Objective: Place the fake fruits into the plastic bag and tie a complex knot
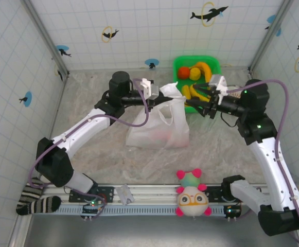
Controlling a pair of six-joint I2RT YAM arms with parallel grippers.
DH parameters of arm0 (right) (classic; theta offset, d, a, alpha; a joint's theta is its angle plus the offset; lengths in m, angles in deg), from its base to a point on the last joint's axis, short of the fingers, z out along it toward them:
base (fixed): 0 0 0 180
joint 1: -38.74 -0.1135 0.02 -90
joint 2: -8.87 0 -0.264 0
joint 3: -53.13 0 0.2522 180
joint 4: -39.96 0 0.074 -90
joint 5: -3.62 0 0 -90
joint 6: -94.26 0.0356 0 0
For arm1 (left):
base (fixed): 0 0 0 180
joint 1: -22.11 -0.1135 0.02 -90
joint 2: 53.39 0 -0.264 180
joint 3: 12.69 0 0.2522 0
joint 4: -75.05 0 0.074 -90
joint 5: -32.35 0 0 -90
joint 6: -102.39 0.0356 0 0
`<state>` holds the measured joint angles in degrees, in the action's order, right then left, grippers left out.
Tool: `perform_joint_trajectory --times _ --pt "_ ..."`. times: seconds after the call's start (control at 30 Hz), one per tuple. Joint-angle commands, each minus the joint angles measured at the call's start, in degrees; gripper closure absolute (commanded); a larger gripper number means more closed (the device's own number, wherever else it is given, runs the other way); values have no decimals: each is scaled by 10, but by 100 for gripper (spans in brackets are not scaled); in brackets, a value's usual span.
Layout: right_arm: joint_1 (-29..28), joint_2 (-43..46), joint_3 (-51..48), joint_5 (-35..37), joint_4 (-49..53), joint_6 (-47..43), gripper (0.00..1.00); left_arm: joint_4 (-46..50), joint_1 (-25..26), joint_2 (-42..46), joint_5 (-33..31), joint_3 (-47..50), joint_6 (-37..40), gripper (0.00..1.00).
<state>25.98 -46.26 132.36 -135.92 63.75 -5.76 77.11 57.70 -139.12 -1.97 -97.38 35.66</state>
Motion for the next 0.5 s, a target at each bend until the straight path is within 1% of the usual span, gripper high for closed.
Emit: perform_joint_trajectory --times 0.0,0.17,0.23,0.33,0.47 --pt "20 -17 47 20 -68 128 35 21 9 18 -26 4 43 100" --pt "-12 -109 130 102 47 121 35 37 17 19 -32 4 66 100" --pt "-37 -142 157 124 79 102 32 47 18 20 -36 4 76 100" --pt "-69 -174 181 131 110 76 26 51 18 21 -40 4 79 100" --pt "-94 -186 192 112 173 25 19 52 20 22 -46 3 81 100"
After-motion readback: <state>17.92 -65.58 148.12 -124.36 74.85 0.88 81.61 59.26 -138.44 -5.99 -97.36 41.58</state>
